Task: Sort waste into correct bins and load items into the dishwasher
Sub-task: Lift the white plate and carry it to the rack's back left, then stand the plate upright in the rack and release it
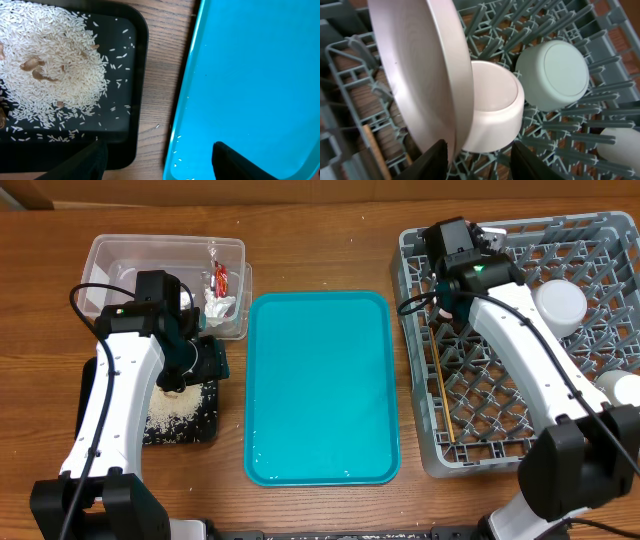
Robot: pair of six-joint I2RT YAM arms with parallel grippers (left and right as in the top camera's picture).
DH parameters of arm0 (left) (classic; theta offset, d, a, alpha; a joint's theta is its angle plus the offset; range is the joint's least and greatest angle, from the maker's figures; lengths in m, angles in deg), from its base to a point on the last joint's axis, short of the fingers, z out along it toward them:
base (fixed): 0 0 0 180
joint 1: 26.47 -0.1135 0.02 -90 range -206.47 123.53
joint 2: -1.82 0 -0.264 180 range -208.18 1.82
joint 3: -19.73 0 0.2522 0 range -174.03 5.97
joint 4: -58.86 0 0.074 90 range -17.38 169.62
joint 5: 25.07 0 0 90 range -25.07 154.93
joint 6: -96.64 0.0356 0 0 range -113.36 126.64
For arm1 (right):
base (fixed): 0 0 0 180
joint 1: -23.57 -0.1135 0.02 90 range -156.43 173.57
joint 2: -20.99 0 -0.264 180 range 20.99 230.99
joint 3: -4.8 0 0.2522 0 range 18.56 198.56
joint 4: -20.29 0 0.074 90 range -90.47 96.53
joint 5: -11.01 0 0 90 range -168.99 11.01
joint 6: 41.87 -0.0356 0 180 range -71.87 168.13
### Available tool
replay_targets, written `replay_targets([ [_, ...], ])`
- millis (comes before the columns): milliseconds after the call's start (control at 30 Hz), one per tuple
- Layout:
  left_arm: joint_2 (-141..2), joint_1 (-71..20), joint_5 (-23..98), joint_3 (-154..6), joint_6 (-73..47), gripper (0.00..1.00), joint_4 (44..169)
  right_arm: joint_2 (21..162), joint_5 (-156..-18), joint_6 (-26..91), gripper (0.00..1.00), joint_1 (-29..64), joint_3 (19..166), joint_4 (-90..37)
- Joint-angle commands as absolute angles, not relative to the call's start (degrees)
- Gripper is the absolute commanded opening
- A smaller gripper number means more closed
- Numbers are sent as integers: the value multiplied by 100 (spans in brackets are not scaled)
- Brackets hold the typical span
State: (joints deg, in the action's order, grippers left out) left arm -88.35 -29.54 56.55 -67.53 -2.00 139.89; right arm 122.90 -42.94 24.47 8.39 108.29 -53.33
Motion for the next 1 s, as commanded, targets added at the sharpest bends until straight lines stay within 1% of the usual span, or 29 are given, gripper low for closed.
replay_targets([
  [0,-8850,-2932,5613,-6726,-255,69,13965,11505,-4853,2215,51,1016,10840,-5352],
  [67,-8848,-2932,5613,-6729,-253,70,13965,11243,-5268,2215,57,1167,10840,-5390],
  [100,-8848,-2932,5611,-6731,-251,70,13962,11136,-5590,2237,63,1265,10840,-5381],
  [133,-8848,-2932,5605,-6740,-246,70,13949,11055,-6005,2338,66,1370,10840,-5350],
  [200,-8846,-2904,5585,-6761,-224,70,13895,10981,-7266,2956,67,1608,10840,-5261],
  [233,-8846,-2847,5563,-6799,-196,71,13827,10983,-8145,3413,72,1746,10840,-5241],
  [267,-8848,-2799,5526,-6825,-161,72,13772,11011,-8724,3723,75,1827,10840,-5248],
  [333,-8848,-2646,5360,-6906,20,75,13630,11053,-9358,4114,81,1917,10840,-5272],
  [467,-8848,-2320,5307,-7098,93,85,13545,11070,-9450,4263,93,1921,10840,-5416],
  [500,-8848,-2272,5305,-7133,90,87,13584,11070,-9447,4263,98,1921,10840,-5492],
  [533,-8848,-2251,5294,-7181,88,88,13691,11070,-9402,4261,100,1921,10840,-5586],
  [800,-8820,-2441,5305,-7266,68,87,15088,11044,-8497,3784,100,1921,10838,-6419],
  [967,-8496,-2441,5312,-7223,278,87,15425,10817,-8501,3804,100,1921,10683,-6496],
])
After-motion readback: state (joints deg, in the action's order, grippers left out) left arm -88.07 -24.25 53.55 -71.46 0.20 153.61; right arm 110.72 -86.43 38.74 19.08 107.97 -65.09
